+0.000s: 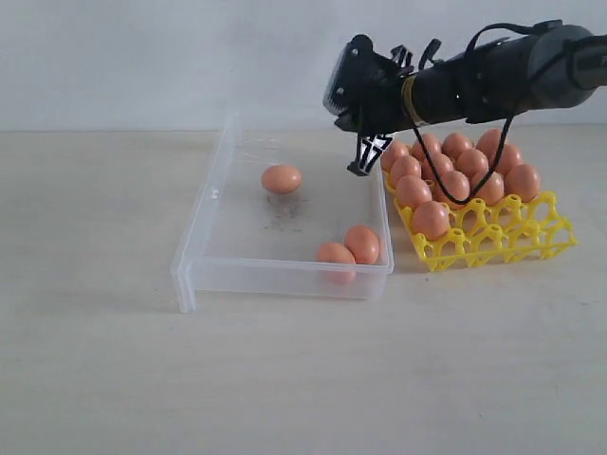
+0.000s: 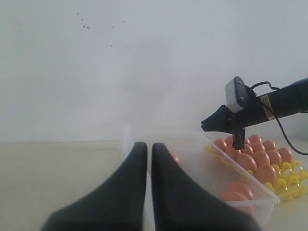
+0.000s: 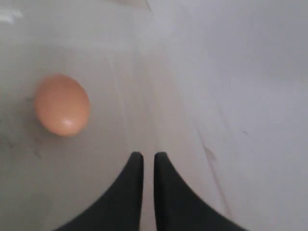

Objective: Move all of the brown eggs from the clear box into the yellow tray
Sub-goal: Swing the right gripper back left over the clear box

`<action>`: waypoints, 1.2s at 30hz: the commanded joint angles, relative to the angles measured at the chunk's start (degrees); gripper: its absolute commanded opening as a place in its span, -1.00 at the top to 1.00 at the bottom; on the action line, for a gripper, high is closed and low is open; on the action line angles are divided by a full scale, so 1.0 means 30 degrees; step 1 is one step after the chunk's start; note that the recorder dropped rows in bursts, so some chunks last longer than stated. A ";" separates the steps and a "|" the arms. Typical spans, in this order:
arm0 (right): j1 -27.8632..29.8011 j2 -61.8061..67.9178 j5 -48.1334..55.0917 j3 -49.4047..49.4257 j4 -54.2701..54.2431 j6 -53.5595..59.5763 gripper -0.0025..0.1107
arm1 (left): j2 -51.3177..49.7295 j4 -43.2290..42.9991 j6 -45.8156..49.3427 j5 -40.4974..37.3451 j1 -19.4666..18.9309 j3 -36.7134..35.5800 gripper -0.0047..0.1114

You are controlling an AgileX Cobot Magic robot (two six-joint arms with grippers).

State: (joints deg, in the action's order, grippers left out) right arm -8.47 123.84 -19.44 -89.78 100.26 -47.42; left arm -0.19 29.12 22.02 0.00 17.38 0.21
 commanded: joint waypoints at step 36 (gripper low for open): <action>-0.0454 0.2533 0.3336 -0.5482 -2.5306 1.2335 0.96 | 0.0063 0.0102 0.0102 0.0549 -0.0073 -0.0069 0.85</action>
State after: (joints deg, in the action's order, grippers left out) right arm -9.83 130.61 -12.71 -104.46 33.14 -7.49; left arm -0.19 29.12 22.02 0.00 17.38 0.21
